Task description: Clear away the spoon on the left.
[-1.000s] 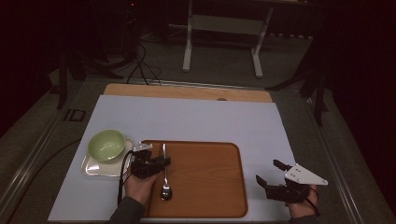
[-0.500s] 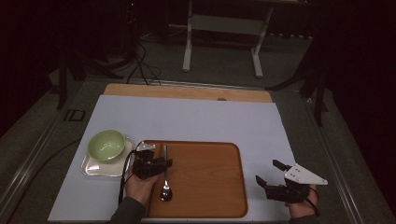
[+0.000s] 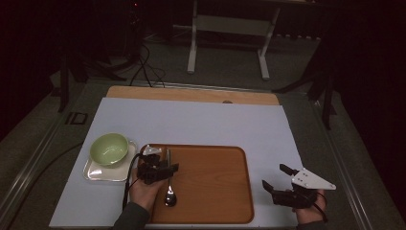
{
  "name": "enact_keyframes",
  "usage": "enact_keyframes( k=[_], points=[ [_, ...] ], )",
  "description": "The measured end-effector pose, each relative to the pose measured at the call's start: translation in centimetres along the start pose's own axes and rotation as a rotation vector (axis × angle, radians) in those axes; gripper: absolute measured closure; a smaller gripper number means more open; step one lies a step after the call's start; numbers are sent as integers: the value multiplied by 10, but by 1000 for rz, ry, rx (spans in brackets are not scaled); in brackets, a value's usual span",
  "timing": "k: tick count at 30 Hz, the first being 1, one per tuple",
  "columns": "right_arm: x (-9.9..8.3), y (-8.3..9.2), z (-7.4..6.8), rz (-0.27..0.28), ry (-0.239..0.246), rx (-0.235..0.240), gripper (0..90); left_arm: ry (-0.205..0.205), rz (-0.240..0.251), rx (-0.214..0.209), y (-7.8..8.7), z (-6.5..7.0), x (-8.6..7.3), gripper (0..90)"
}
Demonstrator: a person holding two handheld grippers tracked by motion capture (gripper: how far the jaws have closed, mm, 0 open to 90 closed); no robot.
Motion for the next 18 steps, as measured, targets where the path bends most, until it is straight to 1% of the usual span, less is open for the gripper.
enact_keyframes(
  k=[1, 3, 4, 10, 11, 16, 18],
  points=[
    [0, 0, 0, 0, 1, 0, 146, -2, 1, -2, 0, 0, 0, 487],
    [0, 0, 0, 0, 1, 0, 146, -13, 7, 17, 1, 1, 0, 470],
    [0, 0, 0, 0, 1, 0, 146, -19, 7, 18, 1, 2, 1, 470],
    [0, 0, 0, 1, 2, 0, 145, 5, 23, 0, 4, 2, 2, 447],
    [0, 0, 0, 1, 1, 0, 146, -11, 32, 20, 6, 3, 3, 447],
    [0, 0, 0, 1, 2, 0, 145, -21, 40, 14, 8, 6, 4, 444],
    [0, 0, 0, 1, 2, -1, 145, -33, 40, 18, 8, 8, 5, 443]
  ],
)
Point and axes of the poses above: each handheld gripper's, and its own axes: y roughly backward along the jaws, x roughly out of its top, z roughly to its right, the point moved 1 cm from there along -y, roughly forward along the jaws, and after that the axes turned 13 degrees about x, right-handed, at the moved point
